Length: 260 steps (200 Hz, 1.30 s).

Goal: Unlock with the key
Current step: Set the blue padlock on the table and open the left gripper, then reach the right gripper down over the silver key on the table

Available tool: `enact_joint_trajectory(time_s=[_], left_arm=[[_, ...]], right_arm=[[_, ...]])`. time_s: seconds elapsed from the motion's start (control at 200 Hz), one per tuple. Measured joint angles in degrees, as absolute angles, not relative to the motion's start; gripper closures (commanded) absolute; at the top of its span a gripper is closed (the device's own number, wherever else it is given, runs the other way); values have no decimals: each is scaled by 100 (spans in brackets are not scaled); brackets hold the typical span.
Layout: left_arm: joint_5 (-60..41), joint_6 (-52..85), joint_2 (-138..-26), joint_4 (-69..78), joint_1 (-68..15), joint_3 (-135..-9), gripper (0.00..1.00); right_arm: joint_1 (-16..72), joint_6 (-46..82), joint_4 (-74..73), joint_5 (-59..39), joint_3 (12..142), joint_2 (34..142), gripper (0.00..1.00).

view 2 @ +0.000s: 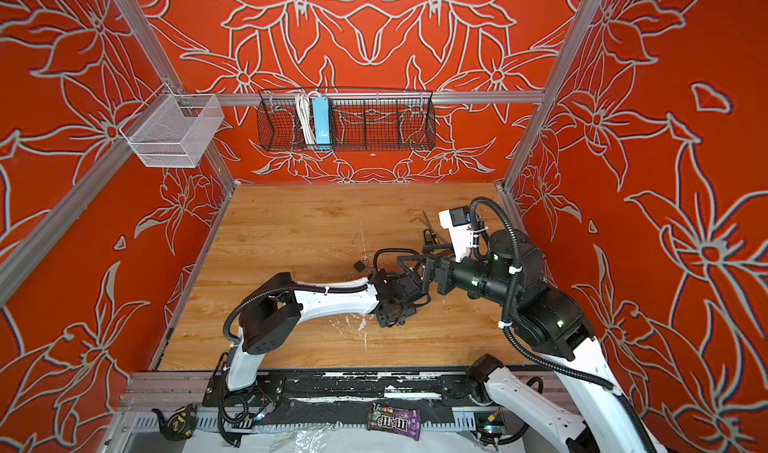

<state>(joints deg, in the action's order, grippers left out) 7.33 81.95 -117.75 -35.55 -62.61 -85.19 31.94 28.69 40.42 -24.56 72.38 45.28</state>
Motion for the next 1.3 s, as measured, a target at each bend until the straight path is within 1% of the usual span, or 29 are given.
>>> enact_joint_trajectory(time_s=[0.16, 0.25, 0.34, 0.51, 0.686, 0.851, 0.941, 0.991, 1.116, 1.186, 1.301], left_arm=[[810, 8254, -11332, -3430, -6254, -7933, 22], [956, 8243, -10895, -3336, -6243, -7529, 17], [1114, 8217, -10344, -3212, -6191, -7113, 16], [1330, 7846, -9397, -2987, -5841, -6479, 12], [1597, 7181, -8359, -2995, -5404, -5913, 8], [1629, 6534, -7279, -3092, -4700, -5325, 6], [1667, 6195, -6735, -3155, -4368, -5009, 4], [1656, 6010, -6436, -3208, -4211, -4860, 3], [1533, 5645, -5922, -3267, -3828, -4567, 0], [1470, 5498, -5741, -3356, -3607, -4445, 2], [1372, 5330, -5435, -3559, -3312, -4292, 2]], right_arm=[[3194, 2825, 4147, -2388, 7238, 4534, 3], [3194, 2792, 4209, -2311, 7238, 4574, 3], [3194, 2788, 4307, -2206, 7238, 4639, 2], [3194, 2816, 4397, -2073, 7207, 5006, 2], [3301, 2971, 4254, -1872, 6836, 5535, 6], [3889, 3116, 4145, -1286, 6495, 6158, 9], [4222, 3238, 3983, -1044, 6359, 6466, 14], [4401, 3330, 3833, -891, 6200, 6613, 15], [4842, 3599, 3603, -528, 5916, 7026, 16], [5146, 3723, 3426, -360, 5896, 7363, 16], [5581, 3859, 3002, -180, 5892, 7913, 18]])
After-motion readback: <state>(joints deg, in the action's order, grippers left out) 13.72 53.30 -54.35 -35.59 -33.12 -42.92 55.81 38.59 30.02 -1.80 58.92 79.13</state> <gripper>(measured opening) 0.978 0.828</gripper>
